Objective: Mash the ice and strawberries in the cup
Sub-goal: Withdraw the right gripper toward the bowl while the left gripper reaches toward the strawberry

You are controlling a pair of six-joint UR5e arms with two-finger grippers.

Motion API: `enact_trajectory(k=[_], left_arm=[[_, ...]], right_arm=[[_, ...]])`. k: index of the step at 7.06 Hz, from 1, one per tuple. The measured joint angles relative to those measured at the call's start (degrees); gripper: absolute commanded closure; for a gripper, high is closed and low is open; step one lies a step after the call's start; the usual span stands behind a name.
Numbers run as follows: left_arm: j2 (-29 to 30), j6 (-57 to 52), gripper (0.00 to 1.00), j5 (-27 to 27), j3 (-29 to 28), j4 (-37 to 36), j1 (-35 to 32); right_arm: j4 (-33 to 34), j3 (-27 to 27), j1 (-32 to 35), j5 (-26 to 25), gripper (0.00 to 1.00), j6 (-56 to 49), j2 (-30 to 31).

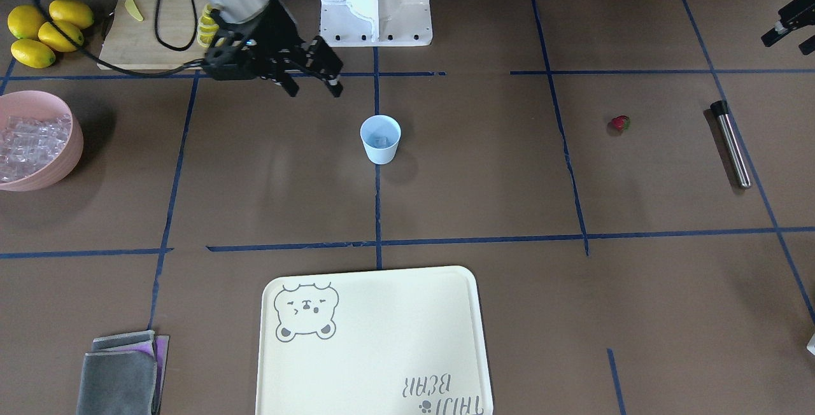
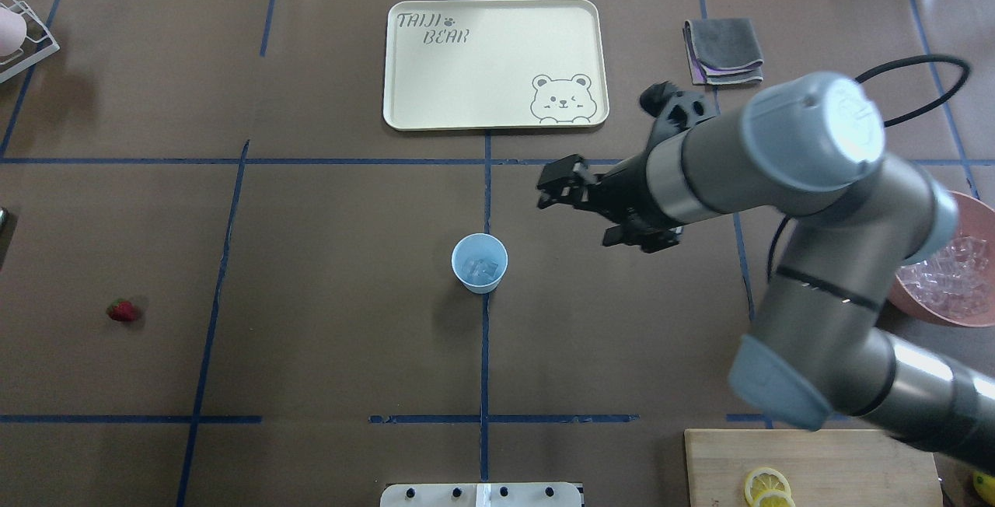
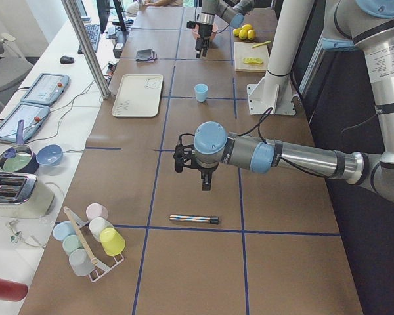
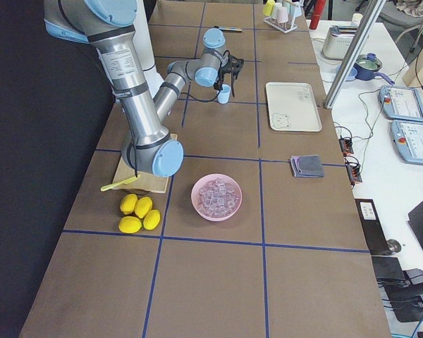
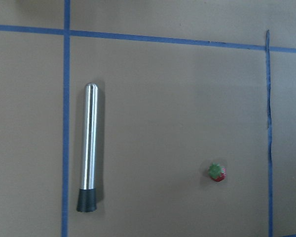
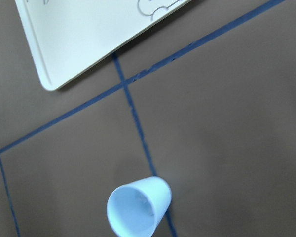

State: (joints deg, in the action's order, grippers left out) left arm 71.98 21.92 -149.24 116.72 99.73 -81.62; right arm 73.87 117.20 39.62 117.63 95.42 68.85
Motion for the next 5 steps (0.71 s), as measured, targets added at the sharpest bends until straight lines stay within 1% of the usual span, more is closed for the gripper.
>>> enact_trajectory(k=[1,2,3,4,5], left_arm=[[0.3,7.4,0.0,1.8,0.2,4.8,4.7],[0.9,13.4,0.0,4.6,0.3,8.1,9.3],[1.9,19.6,0.0,7.9,0.4,10.4,14.3],[2.9,25.2,0.0,12.1,0.4,11.7,19.8],[3.5,29.7,0.0,16.5,0.4,12.6,24.9]], right_arm=[[-0.1,1.3,7.7,7.1,0.0,-5.5,5.4],[-0.1,1.6,14.8,13.3,0.0,-13.9,10.6],[-0.1,1.7,20.5,18.2,0.0,-22.6,15.6],[-0.2,1.7,23.8,20.8,0.0,-29.0,19.5],[-0.3,1.5,25.2,21.8,0.0,-32.4,21.6]])
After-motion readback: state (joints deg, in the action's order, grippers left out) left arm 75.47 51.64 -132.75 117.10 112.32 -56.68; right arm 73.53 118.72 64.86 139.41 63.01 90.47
